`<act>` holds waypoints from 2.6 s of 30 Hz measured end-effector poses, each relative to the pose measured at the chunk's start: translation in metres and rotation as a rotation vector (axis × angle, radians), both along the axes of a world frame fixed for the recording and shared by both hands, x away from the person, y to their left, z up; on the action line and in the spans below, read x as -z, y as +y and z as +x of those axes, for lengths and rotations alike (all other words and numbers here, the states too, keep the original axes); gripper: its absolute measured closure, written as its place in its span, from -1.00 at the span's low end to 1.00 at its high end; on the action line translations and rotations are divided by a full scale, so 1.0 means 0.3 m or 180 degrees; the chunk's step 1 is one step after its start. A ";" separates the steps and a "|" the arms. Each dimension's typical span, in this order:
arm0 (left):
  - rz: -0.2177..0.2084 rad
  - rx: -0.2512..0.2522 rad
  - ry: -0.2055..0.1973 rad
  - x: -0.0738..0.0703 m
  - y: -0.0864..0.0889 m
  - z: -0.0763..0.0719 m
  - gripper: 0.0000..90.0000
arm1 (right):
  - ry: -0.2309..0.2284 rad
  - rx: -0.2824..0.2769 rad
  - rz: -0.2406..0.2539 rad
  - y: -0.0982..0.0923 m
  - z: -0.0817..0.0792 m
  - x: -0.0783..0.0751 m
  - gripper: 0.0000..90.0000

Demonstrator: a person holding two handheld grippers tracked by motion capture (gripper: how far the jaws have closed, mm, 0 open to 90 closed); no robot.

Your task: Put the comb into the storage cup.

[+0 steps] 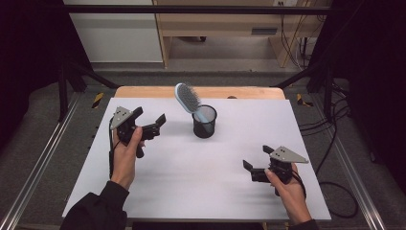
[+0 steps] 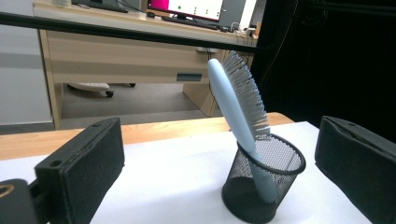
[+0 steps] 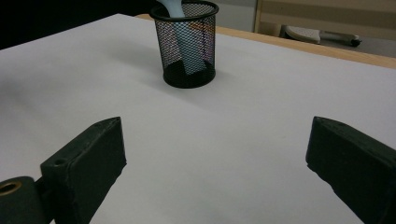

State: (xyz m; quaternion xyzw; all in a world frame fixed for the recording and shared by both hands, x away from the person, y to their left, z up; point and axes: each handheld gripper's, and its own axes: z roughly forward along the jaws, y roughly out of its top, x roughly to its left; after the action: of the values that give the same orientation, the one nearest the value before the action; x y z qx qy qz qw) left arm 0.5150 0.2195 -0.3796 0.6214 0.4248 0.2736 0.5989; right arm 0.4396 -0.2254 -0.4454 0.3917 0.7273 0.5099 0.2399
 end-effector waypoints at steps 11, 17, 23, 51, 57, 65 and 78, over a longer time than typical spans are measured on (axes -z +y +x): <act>0.0020 -0.0102 0.0001 0.017 0.070 -0.021 -0.96 | 0.0002 -0.0011 -0.0024 0.003 0.001 0.002 -0.89; 0.0112 -0.0153 -0.0004 0.010 0.116 -0.035 -0.96 | 0.0012 -0.0023 -0.0018 0.006 -0.001 0.002 -0.89; 0.0118 -0.0169 -0.0011 -0.005 0.158 -0.071 -0.96 | -0.0007 -0.0063 -0.0125 0.026 -0.004 0.003 -0.89; 0.0384 -0.0254 -0.0113 0.059 0.405 -0.263 -0.96 | -0.0041 0.0220 -0.0100 -0.051 -0.021 -0.032 -0.87; 0.0460 -0.0257 -0.0102 0.082 0.413 -0.286 -0.96 | -0.0056 0.0265 -0.0084 -0.093 -0.032 -0.034 -0.86; 0.0541 -0.0276 -0.0080 0.113 0.419 -0.311 -0.96 | -0.0065 0.0298 -0.0094 -0.140 -0.054 -0.033 -0.86; 0.0621 -0.0223 -0.0148 0.134 0.393 -0.339 -0.96 | -0.0072 0.0303 -0.0041 -0.153 -0.068 0.002 -0.86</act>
State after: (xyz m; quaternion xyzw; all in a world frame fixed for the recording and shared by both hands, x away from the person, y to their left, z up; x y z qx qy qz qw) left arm 0.4134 0.3373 -0.4198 0.6549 0.4035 0.3488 0.5354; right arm 0.4192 -0.2714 -0.4460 0.4185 0.7083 0.4977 0.2747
